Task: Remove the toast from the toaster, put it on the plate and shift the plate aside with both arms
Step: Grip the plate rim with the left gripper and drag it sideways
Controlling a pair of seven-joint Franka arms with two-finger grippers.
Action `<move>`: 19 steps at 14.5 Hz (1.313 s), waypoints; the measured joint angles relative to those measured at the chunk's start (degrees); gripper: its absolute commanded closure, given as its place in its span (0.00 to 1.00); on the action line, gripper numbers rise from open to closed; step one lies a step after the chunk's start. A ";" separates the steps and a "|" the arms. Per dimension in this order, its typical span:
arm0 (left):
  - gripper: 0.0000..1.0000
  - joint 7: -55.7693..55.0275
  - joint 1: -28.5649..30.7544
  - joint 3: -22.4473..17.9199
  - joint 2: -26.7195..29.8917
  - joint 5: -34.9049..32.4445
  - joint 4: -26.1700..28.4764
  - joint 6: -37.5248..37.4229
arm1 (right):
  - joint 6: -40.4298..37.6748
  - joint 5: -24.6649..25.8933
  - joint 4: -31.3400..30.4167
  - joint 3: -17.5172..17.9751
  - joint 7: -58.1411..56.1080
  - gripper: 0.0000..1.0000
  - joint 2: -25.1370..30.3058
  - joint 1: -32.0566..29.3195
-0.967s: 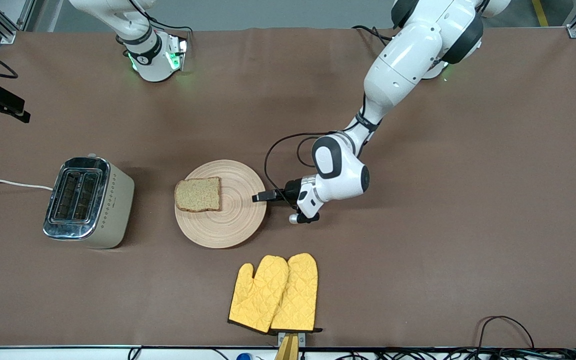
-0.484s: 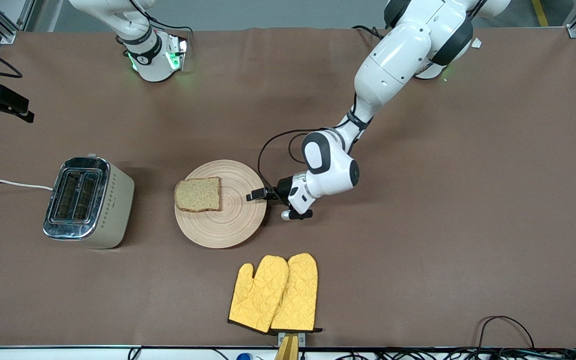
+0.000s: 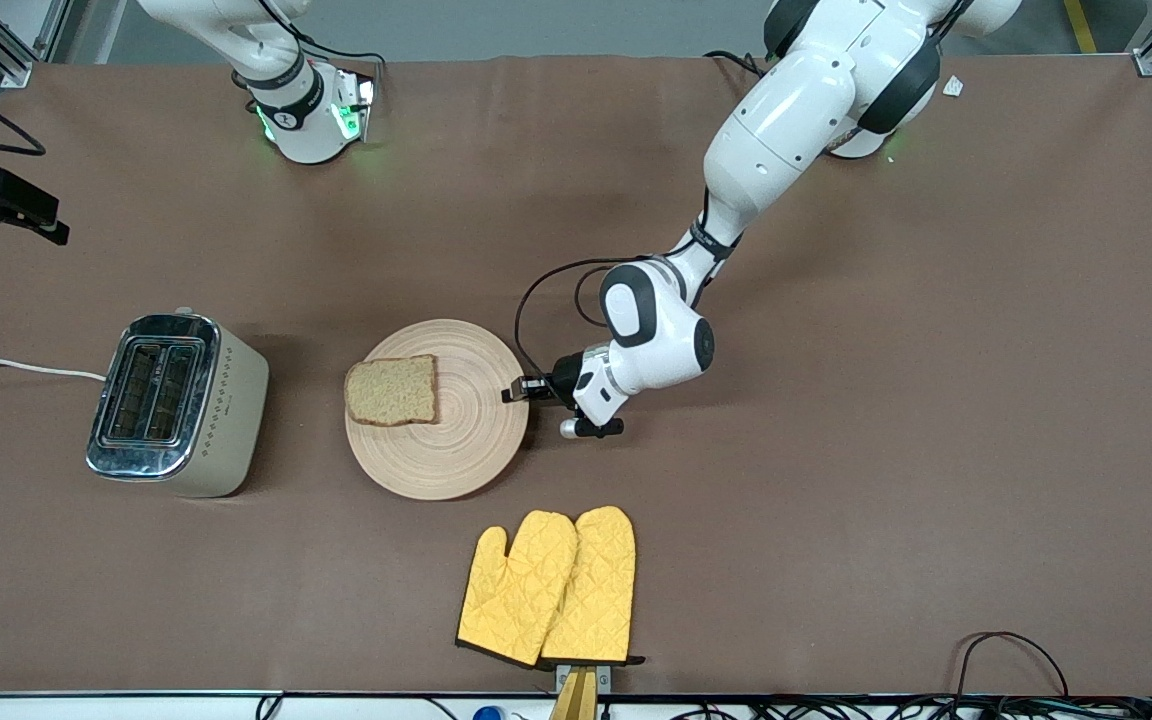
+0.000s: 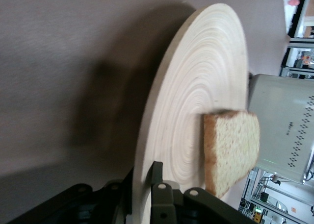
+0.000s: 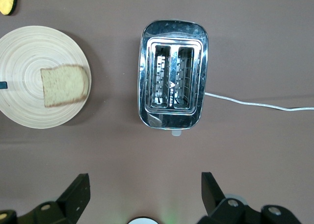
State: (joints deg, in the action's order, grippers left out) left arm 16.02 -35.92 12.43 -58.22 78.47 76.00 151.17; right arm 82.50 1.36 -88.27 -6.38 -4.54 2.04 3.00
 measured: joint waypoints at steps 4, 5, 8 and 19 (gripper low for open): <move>1.00 0.83 0.26 -0.11 -0.03 0.00 -0.44 0.15 | -0.04 0.00 0.00 0.01 0.00 0.00 0.00 0.01; 1.00 0.93 0.60 -0.16 0.25 0.00 -0.85 0.26 | -0.05 0.00 0.00 0.02 0.00 0.00 0.00 0.01; 1.00 2.49 2.12 -0.63 3.18 -0.12 -0.17 0.58 | -0.06 0.00 0.01 0.46 0.00 0.00 0.00 0.04; 1.00 20.82 30.59 -1.12 15.51 -10.01 17.71 -32.84 | -0.07 0.02 0.01 0.87 0.00 0.00 0.00 0.22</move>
State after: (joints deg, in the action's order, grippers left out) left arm 36.84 -5.33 11.30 -42.71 68.46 93.71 118.33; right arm 82.43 1.38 -88.27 -5.51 -4.54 2.04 3.22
